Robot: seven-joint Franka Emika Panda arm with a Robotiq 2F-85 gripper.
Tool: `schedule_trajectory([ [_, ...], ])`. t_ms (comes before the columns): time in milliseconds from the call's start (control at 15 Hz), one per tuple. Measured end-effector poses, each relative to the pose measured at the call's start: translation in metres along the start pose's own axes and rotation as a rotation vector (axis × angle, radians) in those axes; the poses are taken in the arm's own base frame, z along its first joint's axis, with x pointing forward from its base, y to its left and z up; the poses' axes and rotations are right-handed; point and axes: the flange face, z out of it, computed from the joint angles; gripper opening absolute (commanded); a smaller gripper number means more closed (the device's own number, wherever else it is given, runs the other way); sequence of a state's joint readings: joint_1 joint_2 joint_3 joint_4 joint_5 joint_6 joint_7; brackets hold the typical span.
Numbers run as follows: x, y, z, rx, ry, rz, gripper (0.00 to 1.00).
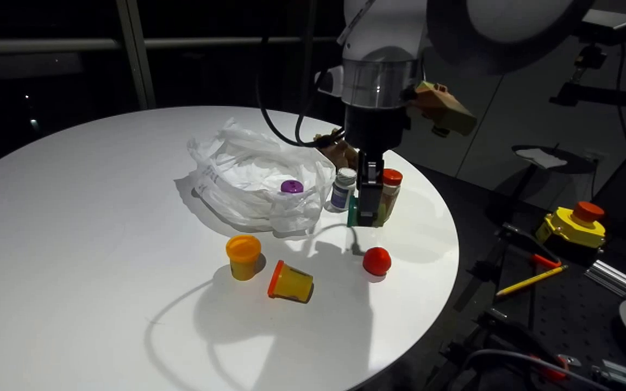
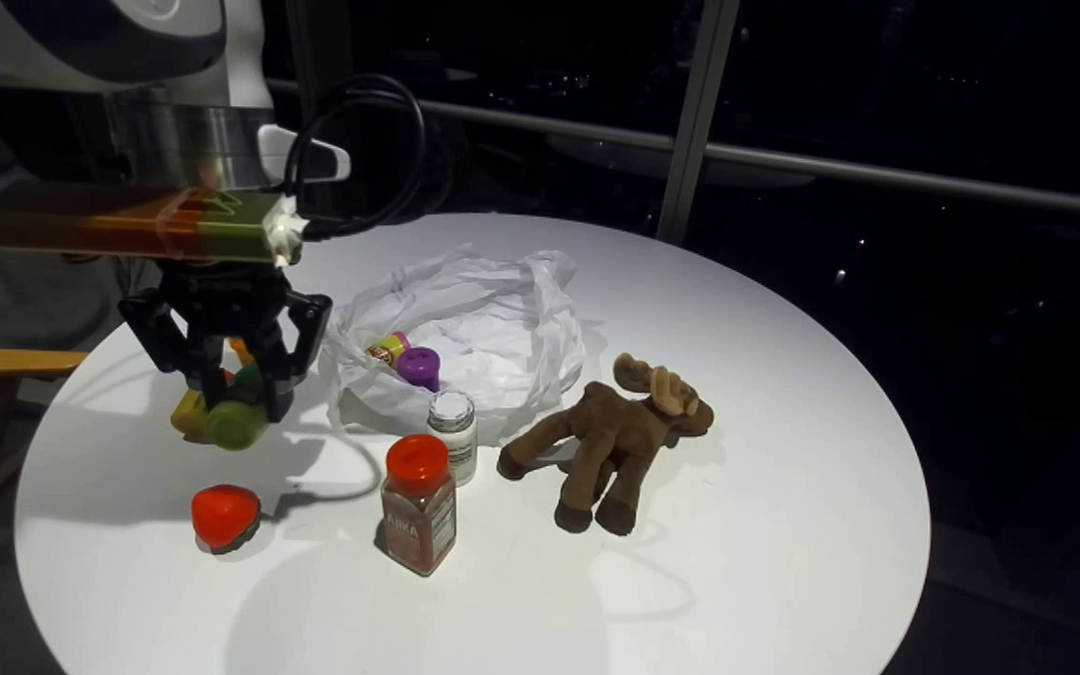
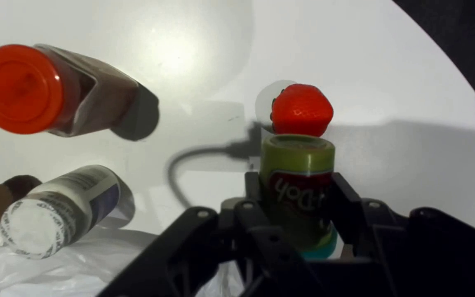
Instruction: Pick up all the objects from plastic bag and put it on the table.
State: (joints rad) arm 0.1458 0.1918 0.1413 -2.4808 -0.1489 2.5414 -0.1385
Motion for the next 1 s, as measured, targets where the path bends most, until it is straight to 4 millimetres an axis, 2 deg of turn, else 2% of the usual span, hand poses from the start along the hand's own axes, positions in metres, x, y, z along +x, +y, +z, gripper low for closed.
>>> schedule_trajectory([
  [333,0.014,-0.021,0.022,-0.029,0.062,0.068,0.19],
  [733,0.024,-0.029,0.05,-0.064,0.062,0.148,0.22],
  [800,0.026,-0.029,0.054,-0.064,0.063,0.163,0.68],
  [867,0.03,-0.028,0.056,-0.066,0.063,0.179,0.69],
  [1000,0.037,-0.026,0.059,-0.065,0.066,0.193,0.84],
])
